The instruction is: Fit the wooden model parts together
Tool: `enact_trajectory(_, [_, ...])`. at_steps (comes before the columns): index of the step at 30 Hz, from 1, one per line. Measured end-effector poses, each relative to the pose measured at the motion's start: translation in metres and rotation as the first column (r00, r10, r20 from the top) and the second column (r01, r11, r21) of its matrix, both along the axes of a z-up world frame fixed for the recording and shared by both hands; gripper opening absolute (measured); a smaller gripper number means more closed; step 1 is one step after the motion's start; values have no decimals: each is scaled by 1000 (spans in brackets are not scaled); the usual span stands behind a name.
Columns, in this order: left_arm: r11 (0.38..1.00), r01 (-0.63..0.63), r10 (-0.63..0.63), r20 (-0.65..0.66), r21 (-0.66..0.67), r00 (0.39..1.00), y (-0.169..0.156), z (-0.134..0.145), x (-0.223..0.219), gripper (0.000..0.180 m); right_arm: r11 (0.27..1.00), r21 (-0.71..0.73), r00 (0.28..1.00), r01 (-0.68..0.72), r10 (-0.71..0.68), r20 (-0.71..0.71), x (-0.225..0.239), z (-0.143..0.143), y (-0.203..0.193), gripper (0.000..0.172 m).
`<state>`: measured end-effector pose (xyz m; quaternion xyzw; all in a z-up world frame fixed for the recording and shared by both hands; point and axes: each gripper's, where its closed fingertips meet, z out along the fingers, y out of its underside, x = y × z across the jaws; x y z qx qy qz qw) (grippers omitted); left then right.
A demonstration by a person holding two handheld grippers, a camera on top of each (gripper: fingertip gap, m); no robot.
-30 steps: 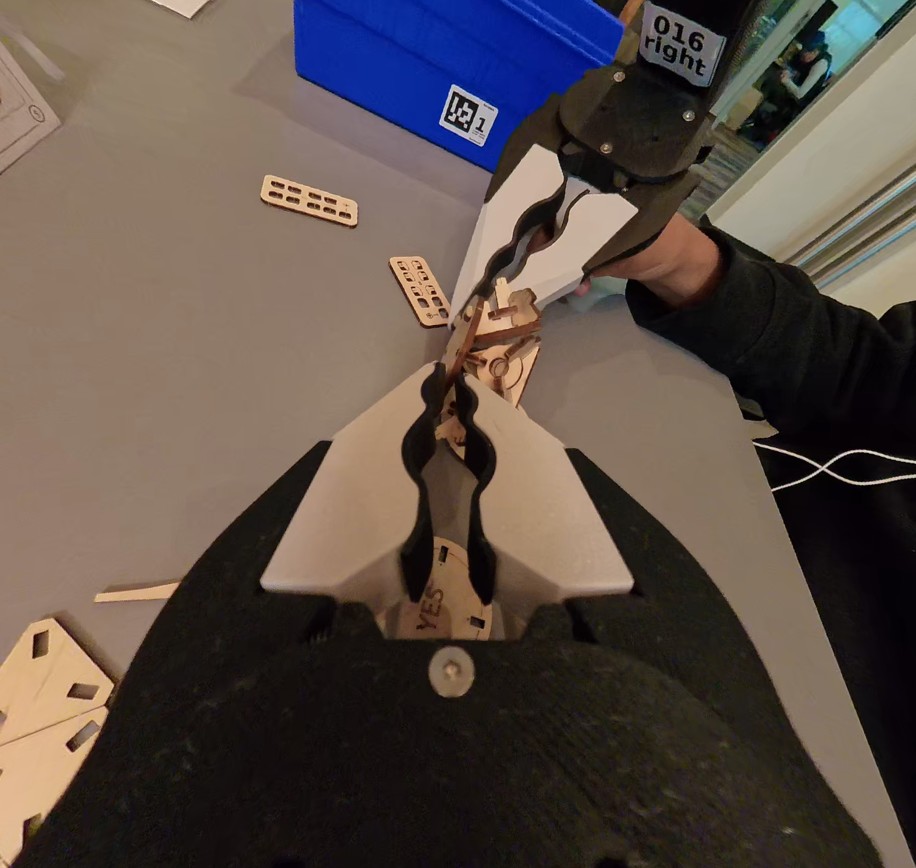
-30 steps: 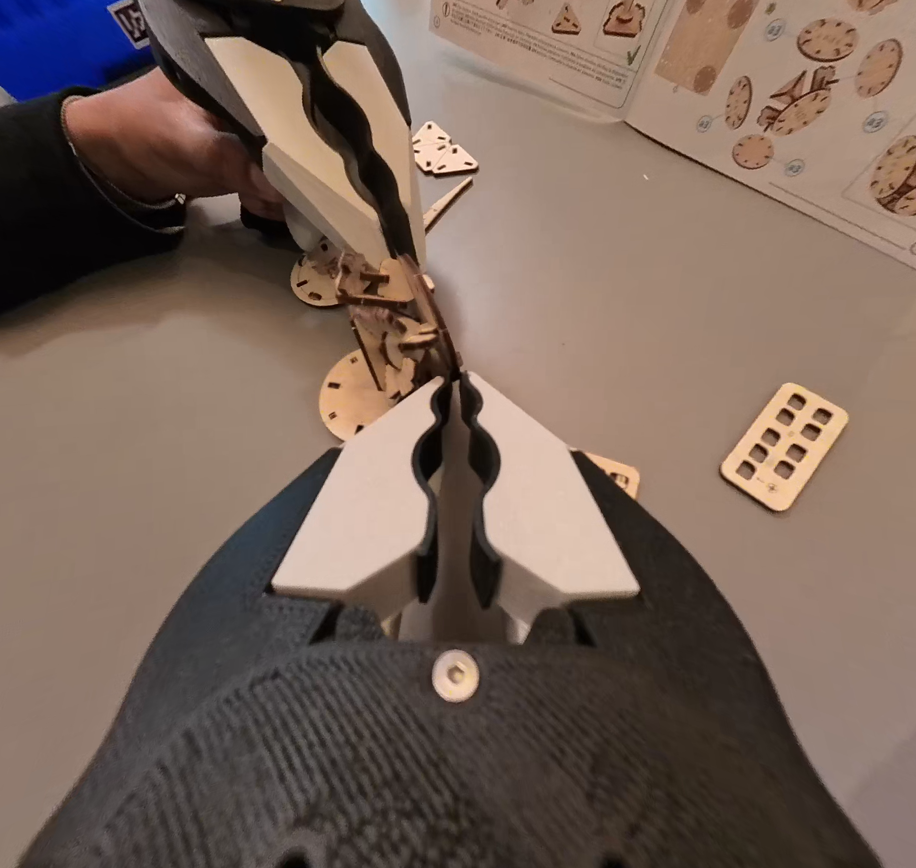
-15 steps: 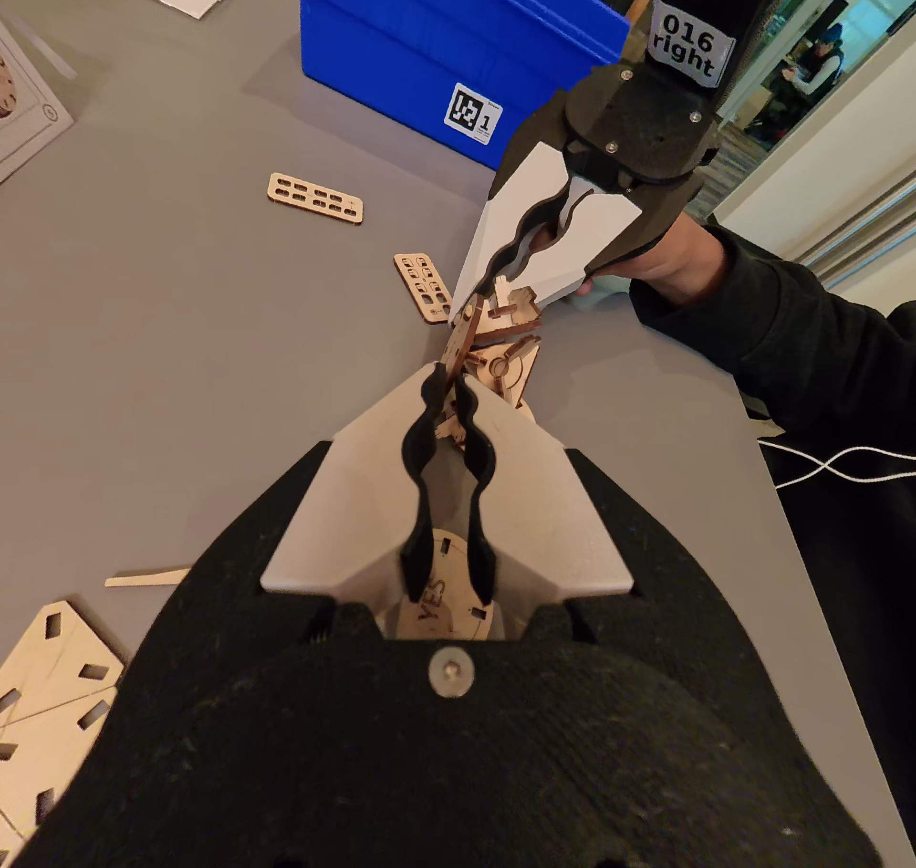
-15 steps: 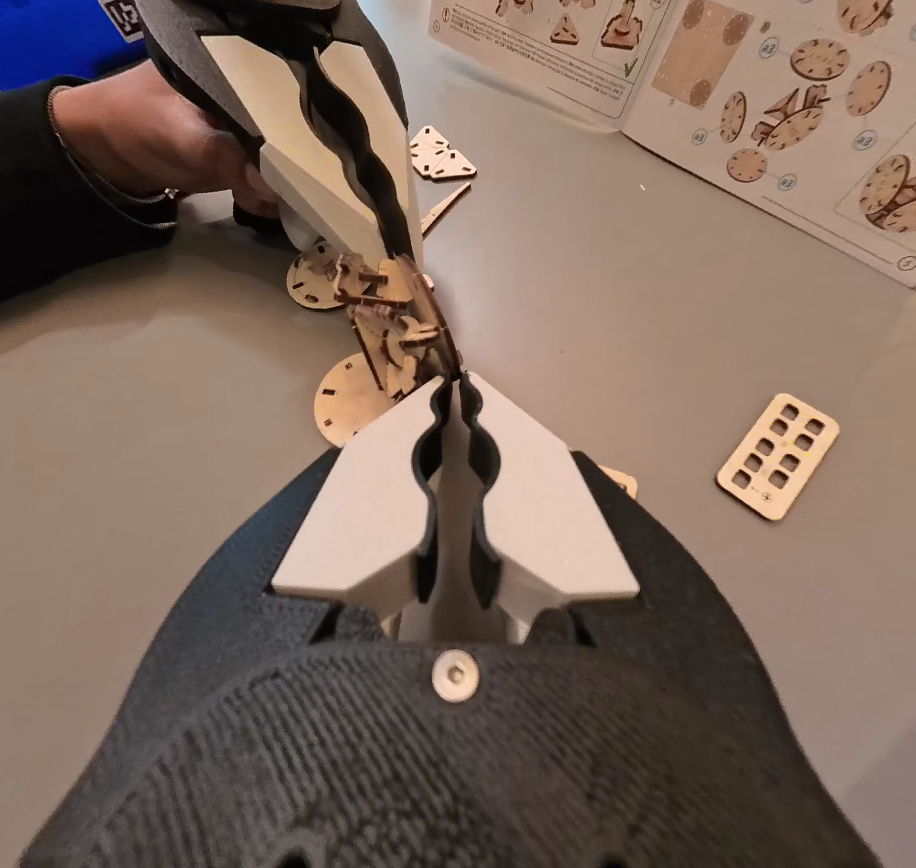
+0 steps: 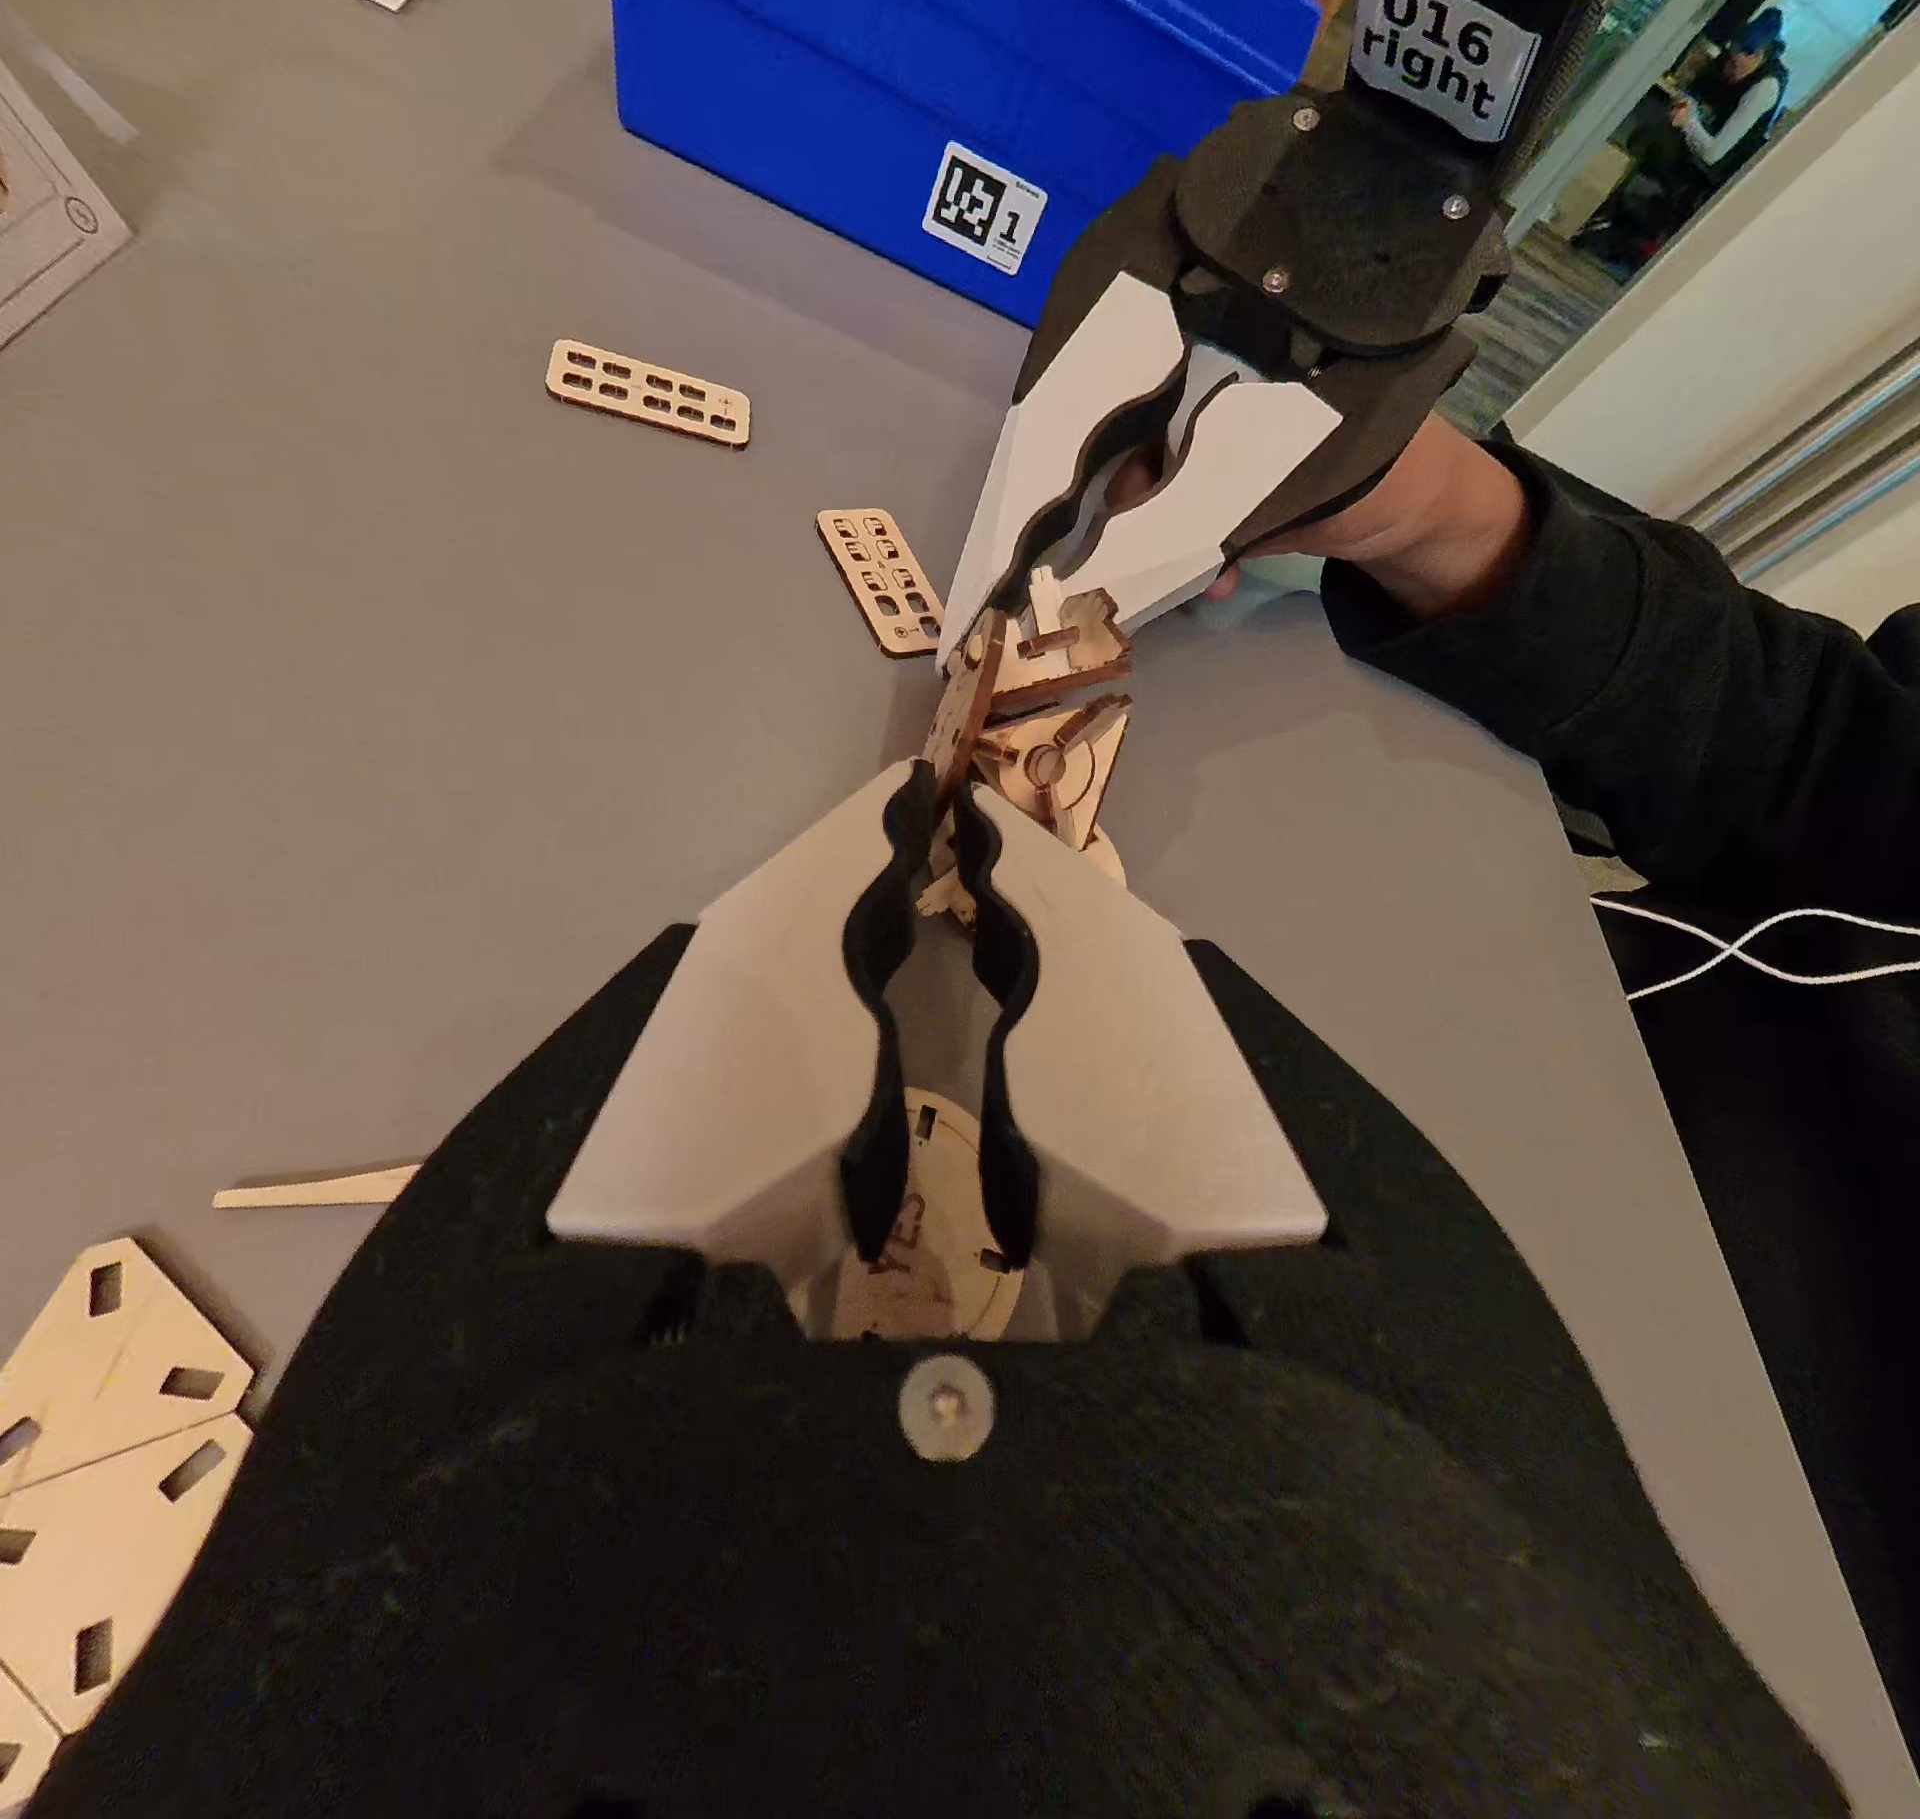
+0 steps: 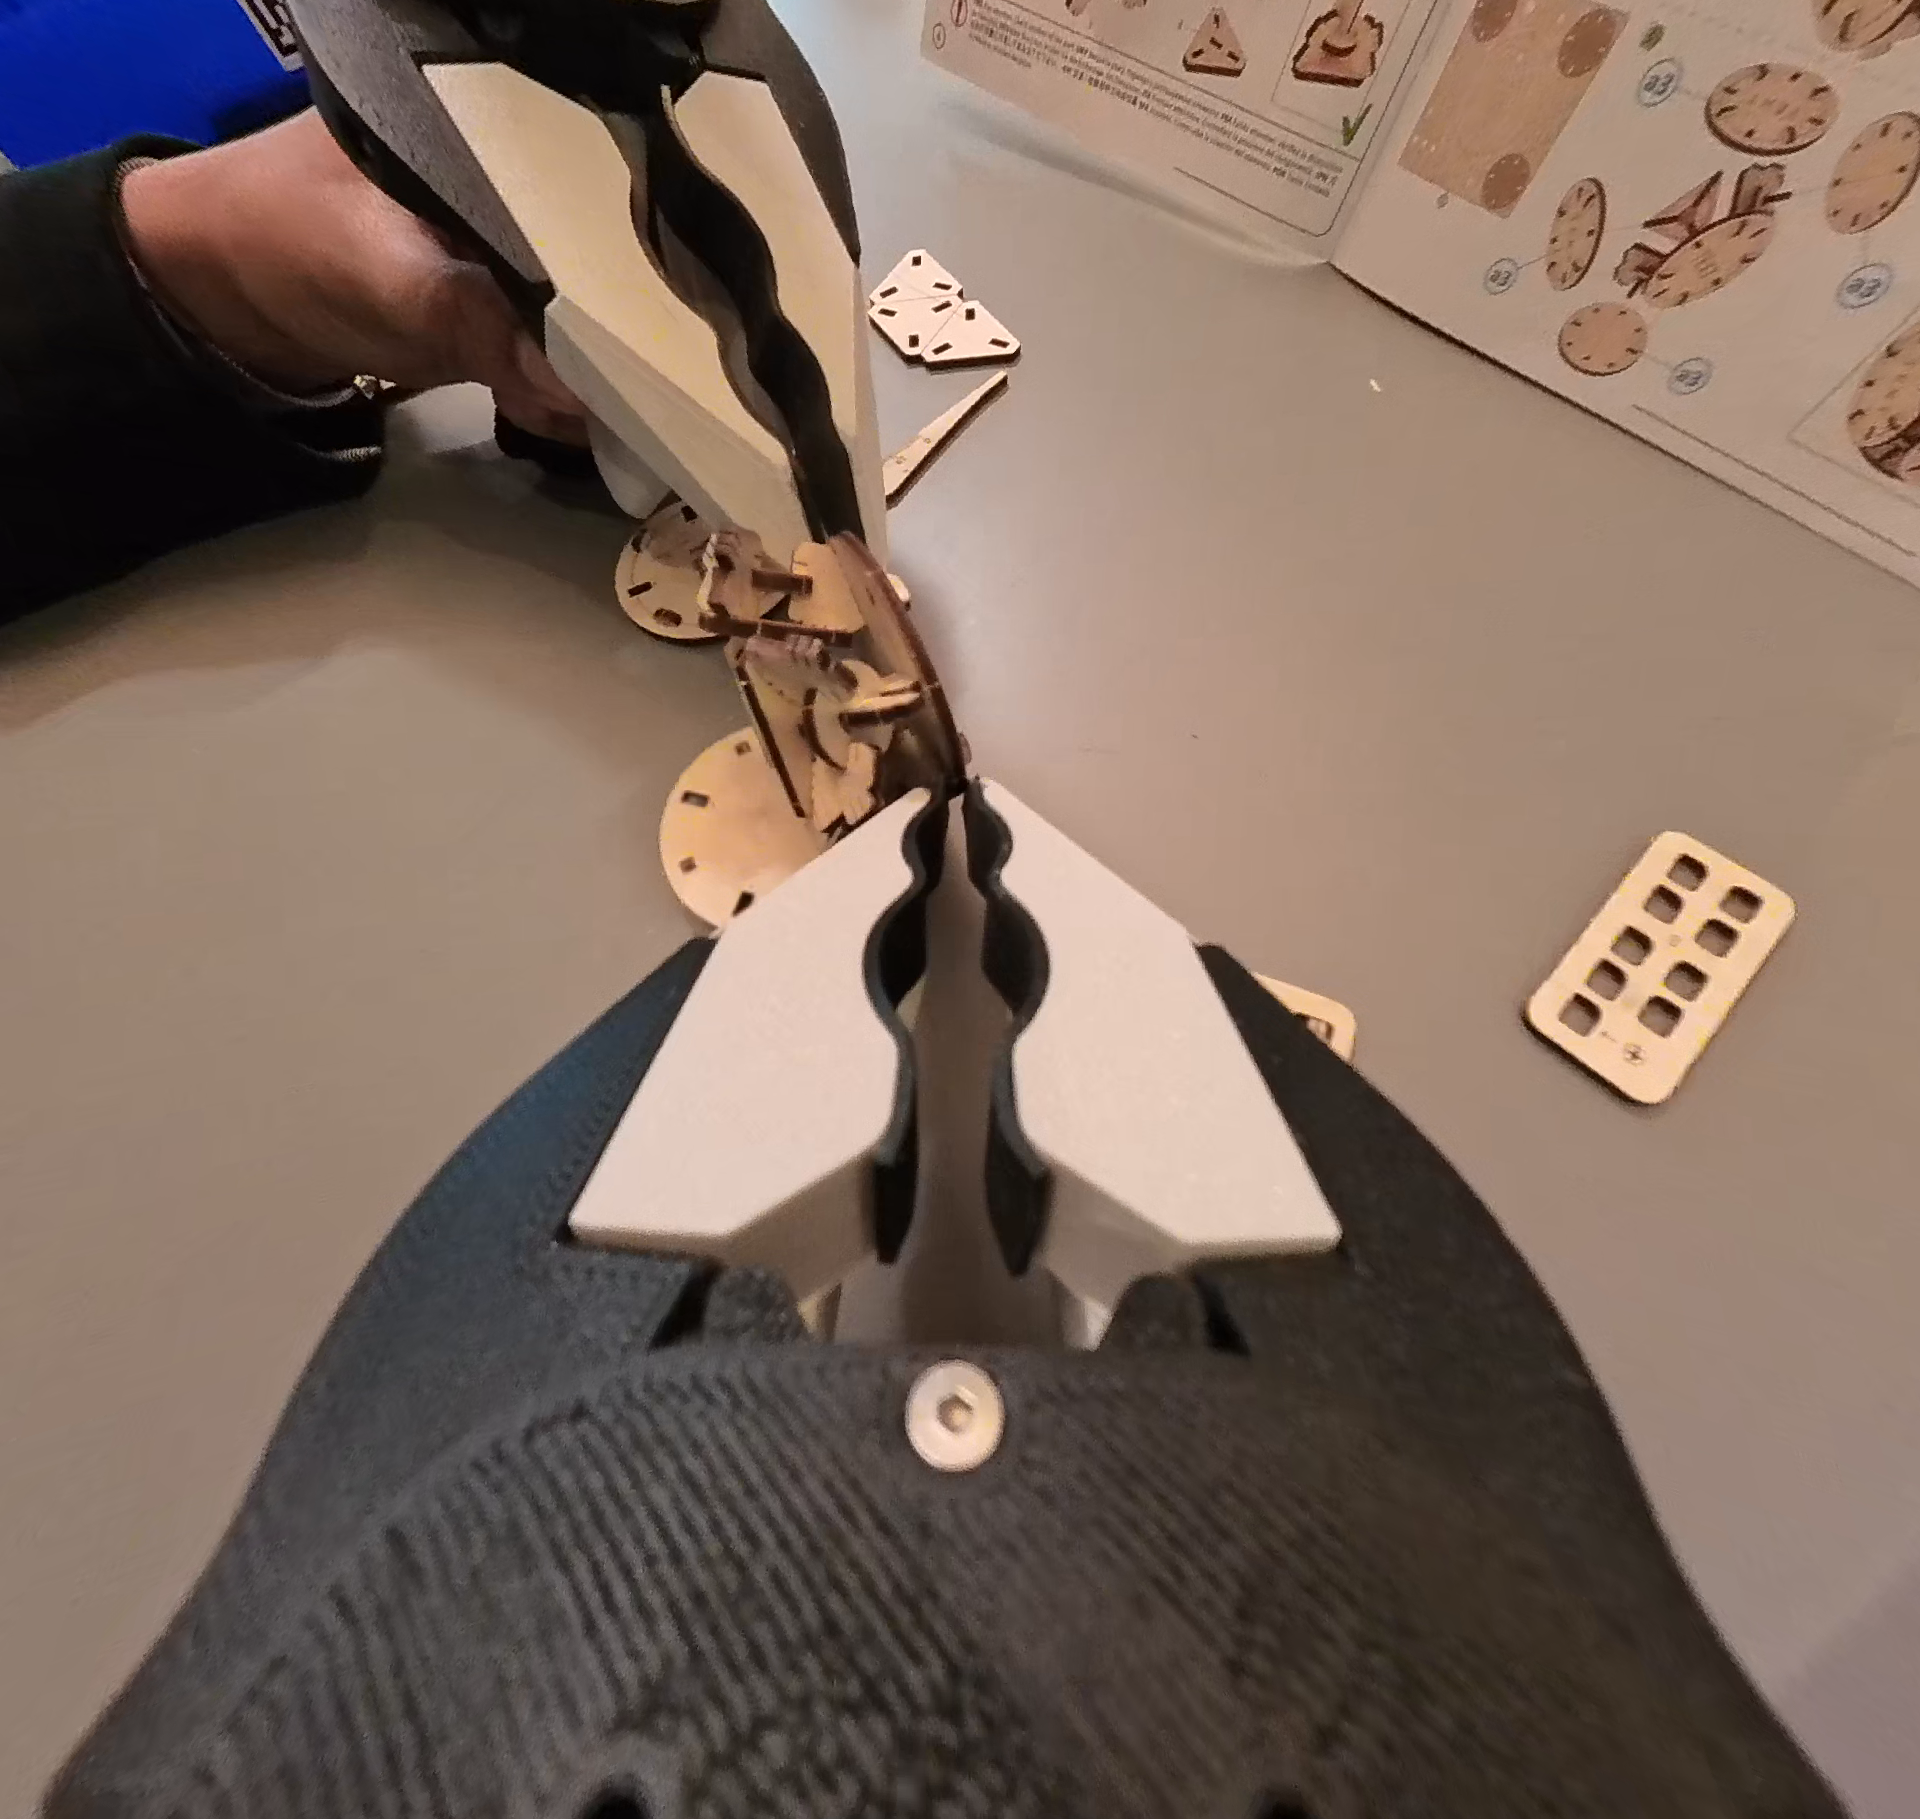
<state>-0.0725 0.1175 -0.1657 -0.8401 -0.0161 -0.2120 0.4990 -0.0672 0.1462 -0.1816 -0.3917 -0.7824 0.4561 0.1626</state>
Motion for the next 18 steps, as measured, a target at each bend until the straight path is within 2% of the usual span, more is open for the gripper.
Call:
enact_trajectory(13, [1000,-7,7,-41,2,999,0,0,0,0,1000,13,999,24,-24,-26,0,2,5,1])
enact_trajectory(18, [1000,-7,7,-83,-5,997,0,-2,1,0,996,-74,998,56,-58,-24,7,12,21,9])
